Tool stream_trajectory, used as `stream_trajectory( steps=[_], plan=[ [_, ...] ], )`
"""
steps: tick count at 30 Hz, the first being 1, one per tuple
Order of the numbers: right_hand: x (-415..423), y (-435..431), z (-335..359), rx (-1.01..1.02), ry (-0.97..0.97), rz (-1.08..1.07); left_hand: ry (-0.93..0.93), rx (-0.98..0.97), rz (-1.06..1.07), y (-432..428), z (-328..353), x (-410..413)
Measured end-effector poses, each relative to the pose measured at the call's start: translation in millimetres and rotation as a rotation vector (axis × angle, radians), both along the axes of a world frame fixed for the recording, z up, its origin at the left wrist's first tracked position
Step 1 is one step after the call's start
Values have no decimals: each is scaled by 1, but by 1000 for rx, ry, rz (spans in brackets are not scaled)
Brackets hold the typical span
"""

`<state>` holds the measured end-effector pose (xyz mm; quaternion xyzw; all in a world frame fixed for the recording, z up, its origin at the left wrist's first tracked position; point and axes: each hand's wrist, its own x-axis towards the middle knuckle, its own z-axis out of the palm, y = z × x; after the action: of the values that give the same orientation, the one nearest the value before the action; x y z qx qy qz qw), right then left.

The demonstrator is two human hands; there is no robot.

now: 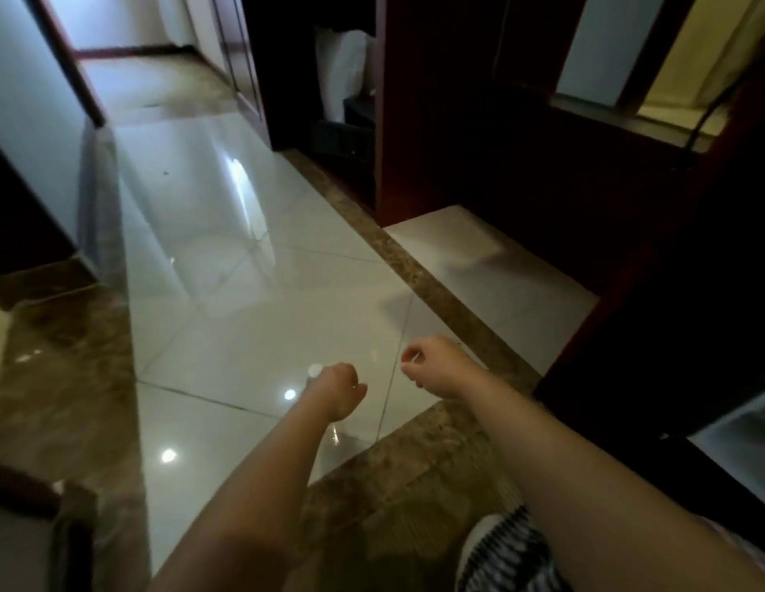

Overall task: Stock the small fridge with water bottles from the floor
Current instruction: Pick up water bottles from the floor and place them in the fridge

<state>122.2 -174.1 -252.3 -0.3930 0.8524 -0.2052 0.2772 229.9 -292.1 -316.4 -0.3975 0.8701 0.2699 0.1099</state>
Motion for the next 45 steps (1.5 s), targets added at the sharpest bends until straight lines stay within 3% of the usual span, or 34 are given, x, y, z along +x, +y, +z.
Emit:
stream_trajectory(
  steps=[3,7,14,28,32,39,45],
  plan=[
    [19,-19,-34,-26,10,-26,57,-31,116,-19,-19,13],
    [28,-35,-77,41,-22,-1,-16,-53,182,-39,-43,16],
    [15,-22,-141,204,-65,2,-101,-7,131,-66,-90,3],
    [9,-30,-166,260,-141,27,46,-182,126,-55,-123,-2],
    [17,-33,-158,207,-138,10,126,-85,219,-42,-107,-8],
    [3,-20,-130,74,-116,-86,339,2,118,-9,-43,-33],
    [-30,-5,-83,-243,-137,-156,575,-76,-62,15,44,-51]
  ],
)
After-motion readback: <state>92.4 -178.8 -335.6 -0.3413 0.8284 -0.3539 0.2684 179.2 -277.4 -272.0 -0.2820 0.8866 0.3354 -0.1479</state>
